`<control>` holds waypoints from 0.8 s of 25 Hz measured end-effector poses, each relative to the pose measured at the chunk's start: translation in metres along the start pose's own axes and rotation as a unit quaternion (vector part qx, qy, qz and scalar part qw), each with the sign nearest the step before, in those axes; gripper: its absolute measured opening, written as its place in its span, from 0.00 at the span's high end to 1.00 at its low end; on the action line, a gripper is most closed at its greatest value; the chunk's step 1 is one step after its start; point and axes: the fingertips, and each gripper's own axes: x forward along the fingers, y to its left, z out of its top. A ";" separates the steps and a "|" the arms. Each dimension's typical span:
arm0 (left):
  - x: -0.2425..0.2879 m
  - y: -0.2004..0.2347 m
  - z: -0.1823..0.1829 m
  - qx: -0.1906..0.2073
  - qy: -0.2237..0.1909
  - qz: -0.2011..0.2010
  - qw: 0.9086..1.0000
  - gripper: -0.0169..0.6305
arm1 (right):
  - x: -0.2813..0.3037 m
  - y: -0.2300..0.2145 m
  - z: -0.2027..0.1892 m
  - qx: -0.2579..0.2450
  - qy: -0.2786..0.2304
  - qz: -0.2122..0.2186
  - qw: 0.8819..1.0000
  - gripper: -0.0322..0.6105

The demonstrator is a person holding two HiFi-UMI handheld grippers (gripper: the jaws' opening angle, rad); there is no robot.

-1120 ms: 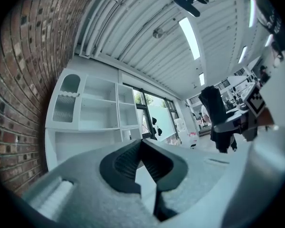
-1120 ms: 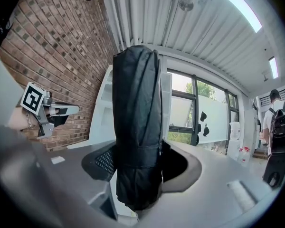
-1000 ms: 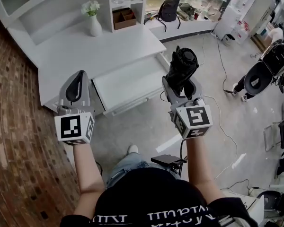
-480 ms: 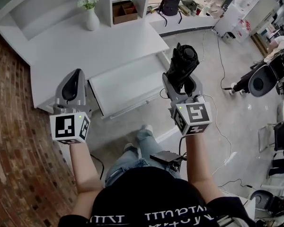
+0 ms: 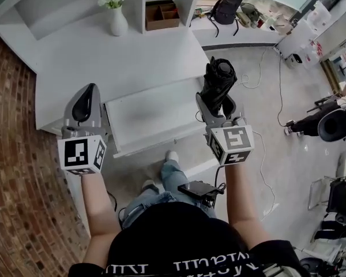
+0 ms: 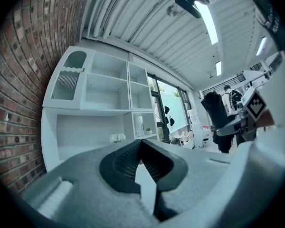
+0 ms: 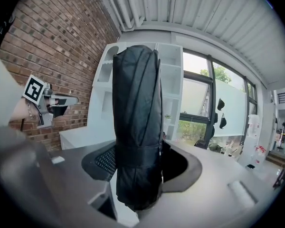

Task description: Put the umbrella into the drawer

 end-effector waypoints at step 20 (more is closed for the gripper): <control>0.068 -0.006 -0.065 -0.021 0.093 0.144 0.985 0.98 | 0.141 -0.028 -0.112 -0.082 0.132 0.221 0.963 0.55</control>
